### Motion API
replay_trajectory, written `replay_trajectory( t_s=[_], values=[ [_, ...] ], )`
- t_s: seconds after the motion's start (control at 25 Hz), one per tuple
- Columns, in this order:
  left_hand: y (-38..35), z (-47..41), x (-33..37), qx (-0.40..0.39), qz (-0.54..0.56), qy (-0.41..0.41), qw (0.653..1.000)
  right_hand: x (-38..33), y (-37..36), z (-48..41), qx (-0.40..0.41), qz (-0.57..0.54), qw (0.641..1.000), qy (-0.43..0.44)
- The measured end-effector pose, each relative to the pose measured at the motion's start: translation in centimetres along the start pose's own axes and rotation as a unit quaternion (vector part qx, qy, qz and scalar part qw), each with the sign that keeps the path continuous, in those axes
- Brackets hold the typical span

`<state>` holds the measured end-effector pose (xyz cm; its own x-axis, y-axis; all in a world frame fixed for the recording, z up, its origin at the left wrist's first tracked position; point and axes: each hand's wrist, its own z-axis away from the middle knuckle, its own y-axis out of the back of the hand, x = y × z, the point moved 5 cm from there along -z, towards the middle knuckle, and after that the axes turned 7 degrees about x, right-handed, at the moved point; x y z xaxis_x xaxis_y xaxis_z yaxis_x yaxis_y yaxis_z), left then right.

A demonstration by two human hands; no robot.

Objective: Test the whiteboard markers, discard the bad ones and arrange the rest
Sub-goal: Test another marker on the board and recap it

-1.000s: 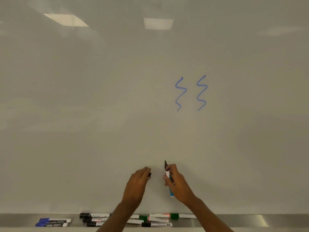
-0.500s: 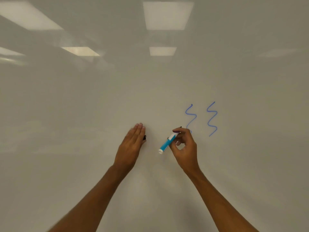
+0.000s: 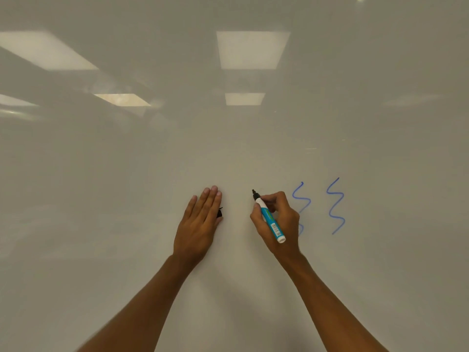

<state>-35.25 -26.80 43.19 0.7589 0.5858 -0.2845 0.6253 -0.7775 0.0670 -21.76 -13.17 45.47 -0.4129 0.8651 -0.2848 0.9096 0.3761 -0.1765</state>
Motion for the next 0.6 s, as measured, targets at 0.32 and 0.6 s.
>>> replay_trajectory(
  t_s=[0.32,0.6],
  values=[
    [-0.1,0.1,-0.1,0.028,-0.005,-0.016,0.999,0.3,-0.8,2.1,0.023,0.115,0.98,0.164],
    [0.1,0.0,0.0,0.043,0.0,-0.026,0.999,2.3,0.7,6.7,-0.003,0.138,0.975,0.173]
  ],
)
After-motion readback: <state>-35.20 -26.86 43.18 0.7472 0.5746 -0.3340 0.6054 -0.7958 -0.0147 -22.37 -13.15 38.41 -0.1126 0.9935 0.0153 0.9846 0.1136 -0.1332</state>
